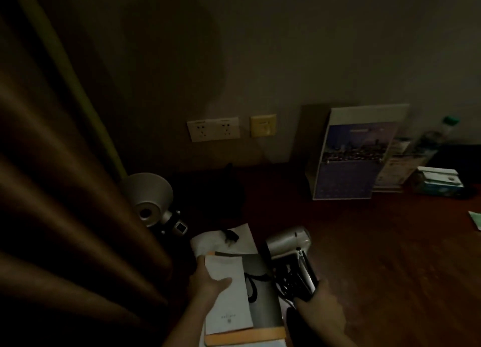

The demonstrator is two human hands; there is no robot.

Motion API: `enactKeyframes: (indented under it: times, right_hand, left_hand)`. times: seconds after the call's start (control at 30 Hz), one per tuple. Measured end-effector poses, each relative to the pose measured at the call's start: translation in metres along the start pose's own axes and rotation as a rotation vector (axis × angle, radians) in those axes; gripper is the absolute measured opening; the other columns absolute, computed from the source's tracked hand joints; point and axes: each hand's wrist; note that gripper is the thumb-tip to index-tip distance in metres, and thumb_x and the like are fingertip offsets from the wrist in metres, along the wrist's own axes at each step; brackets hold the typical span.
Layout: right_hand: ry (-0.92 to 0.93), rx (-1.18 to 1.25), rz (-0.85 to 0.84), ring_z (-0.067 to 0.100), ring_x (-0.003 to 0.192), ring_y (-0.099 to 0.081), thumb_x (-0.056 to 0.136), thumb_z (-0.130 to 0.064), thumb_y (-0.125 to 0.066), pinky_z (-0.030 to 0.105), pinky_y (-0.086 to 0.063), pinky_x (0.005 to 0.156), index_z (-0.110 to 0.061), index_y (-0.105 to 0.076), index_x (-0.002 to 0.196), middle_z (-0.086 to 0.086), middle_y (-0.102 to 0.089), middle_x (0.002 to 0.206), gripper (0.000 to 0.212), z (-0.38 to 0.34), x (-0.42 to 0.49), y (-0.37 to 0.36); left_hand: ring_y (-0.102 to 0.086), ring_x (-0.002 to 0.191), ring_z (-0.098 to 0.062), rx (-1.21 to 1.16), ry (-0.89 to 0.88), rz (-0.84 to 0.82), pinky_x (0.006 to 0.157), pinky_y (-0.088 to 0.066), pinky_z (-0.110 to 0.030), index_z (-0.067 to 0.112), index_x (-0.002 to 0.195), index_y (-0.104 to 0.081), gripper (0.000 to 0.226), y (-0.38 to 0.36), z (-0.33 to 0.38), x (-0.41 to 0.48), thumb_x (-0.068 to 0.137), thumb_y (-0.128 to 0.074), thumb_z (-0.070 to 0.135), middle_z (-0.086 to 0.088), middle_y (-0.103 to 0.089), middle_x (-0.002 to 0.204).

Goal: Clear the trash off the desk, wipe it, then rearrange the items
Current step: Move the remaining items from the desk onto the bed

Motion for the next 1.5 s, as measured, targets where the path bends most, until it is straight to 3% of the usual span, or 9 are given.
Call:
enactKeyframes:
  times: [0.17, 0.3, 0.47, 0.67, 0.73, 0.87, 1.03, 1.33, 1.5]
  right_hand:
    - [0.039, 0.055, -0.016, 0.011, 0.071, -0.062, 0.067, -0.041, -0.069, 0.022, -0.052, 0.06, -0.016, -0.054, 0.113, -0.003, -0.062, 0.084, 0.054, 0.014, -0.008, 0.023]
    - [0.056, 0.11, -0.021, 0.0, 0.059, -0.05, 0.078, -0.027, -0.068, 0.009, -0.03, 0.04, -0.017, -0.053, 0.094, -0.009, -0.053, 0.07, 0.024, 0.04, -0.019, 0.047]
    - [0.011, 0.168, 0.043, 0.013, 0.074, -0.06, 0.076, -0.034, -0.069, 0.022, -0.046, 0.058, -0.019, -0.047, 0.098, -0.004, -0.058, 0.082, 0.035, 0.082, -0.027, 0.084]
    - [-0.009, 0.243, 0.14, 0.021, 0.086, -0.059, 0.074, -0.045, -0.074, 0.03, -0.051, 0.067, -0.011, -0.046, 0.118, 0.005, -0.058, 0.1, 0.062, 0.139, -0.036, 0.138]
    - [-0.008, 0.28, 0.16, 0.023, 0.092, -0.062, 0.072, -0.045, -0.076, 0.034, -0.053, 0.076, -0.01, -0.046, 0.119, 0.007, -0.06, 0.106, 0.065, 0.164, -0.038, 0.154]
    - [-0.026, 0.294, 0.235, 0.018, 0.08, -0.058, 0.075, -0.041, -0.074, 0.028, -0.047, 0.06, -0.012, -0.047, 0.112, 0.002, -0.058, 0.095, 0.054, 0.22, -0.041, 0.191]
    - [-0.123, 0.387, 0.322, 0.016, 0.075, -0.062, 0.073, -0.038, -0.075, 0.034, -0.055, 0.065, -0.019, -0.046, 0.1, -0.001, -0.059, 0.087, 0.044, 0.287, -0.041, 0.23]
    - [-0.379, 0.686, 0.507, 0.022, 0.082, -0.059, 0.068, -0.03, -0.075, 0.036, -0.052, 0.072, -0.016, -0.052, 0.099, 0.006, -0.062, 0.096, 0.041, 0.424, -0.025, 0.313]
    - [-0.577, 0.836, 0.645, 0.022, 0.091, -0.057, 0.073, -0.022, -0.075, 0.033, -0.049, 0.073, -0.008, -0.052, 0.117, 0.01, -0.06, 0.109, 0.051, 0.518, -0.009, 0.36]
  left_hand:
    - [-0.055, 0.113, -0.029, -0.137, -0.056, -0.024, 0.082, -0.048, -0.031, 0.016, 0.139, -0.038, 0.072, -0.008, 0.009, -0.023, 0.078, -0.076, 0.005, -0.012, -0.057, 0.122]
    - [-0.053, 0.102, -0.023, -0.197, -0.094, -0.076, 0.082, -0.048, -0.033, 0.014, 0.137, -0.039, 0.065, -0.022, 0.023, -0.048, 0.082, -0.072, 0.004, -0.011, -0.056, 0.118]
    - [-0.056, 0.111, -0.025, -0.058, -0.248, -0.091, 0.087, -0.05, -0.034, 0.019, 0.137, -0.04, 0.067, -0.054, 0.048, -0.083, 0.08, -0.076, 0.022, -0.008, -0.057, 0.123]
    - [-0.055, 0.112, -0.024, -0.084, -0.342, -0.115, 0.081, -0.046, -0.029, 0.015, 0.133, -0.042, 0.061, -0.115, 0.089, -0.142, 0.082, -0.074, 0.015, -0.008, -0.056, 0.123]
    - [-0.055, 0.11, -0.024, -0.084, -0.346, -0.124, 0.079, -0.045, -0.029, 0.016, 0.128, -0.044, 0.054, -0.143, 0.103, -0.164, 0.083, -0.073, 0.016, -0.005, -0.055, 0.116]
    - [-0.056, 0.109, -0.025, -0.076, -0.383, -0.175, 0.082, -0.048, -0.033, 0.018, 0.118, -0.046, 0.045, -0.203, 0.126, -0.201, 0.082, -0.073, 0.016, -0.007, -0.057, 0.118]
    - [-0.056, 0.113, -0.027, -0.043, -0.446, -0.29, 0.084, -0.047, -0.035, 0.016, 0.12, -0.045, 0.047, -0.279, 0.163, -0.238, 0.083, -0.074, 0.016, -0.01, -0.057, 0.123]
    - [-0.054, 0.107, -0.023, 0.103, -0.646, -0.637, 0.081, -0.047, -0.033, 0.02, 0.115, -0.042, 0.046, -0.453, 0.247, -0.305, 0.083, -0.074, 0.017, -0.009, -0.056, 0.125]
    - [-0.057, 0.107, -0.026, 0.271, -0.744, -0.863, 0.09, -0.053, -0.043, 0.017, 0.123, -0.042, 0.053, -0.587, 0.296, -0.357, 0.082, -0.076, 0.022, -0.011, -0.056, 0.126]
Point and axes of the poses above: each hand's wrist, its own x-axis towards the middle knuckle, its own y-axis out of the back of the hand, z = x × y
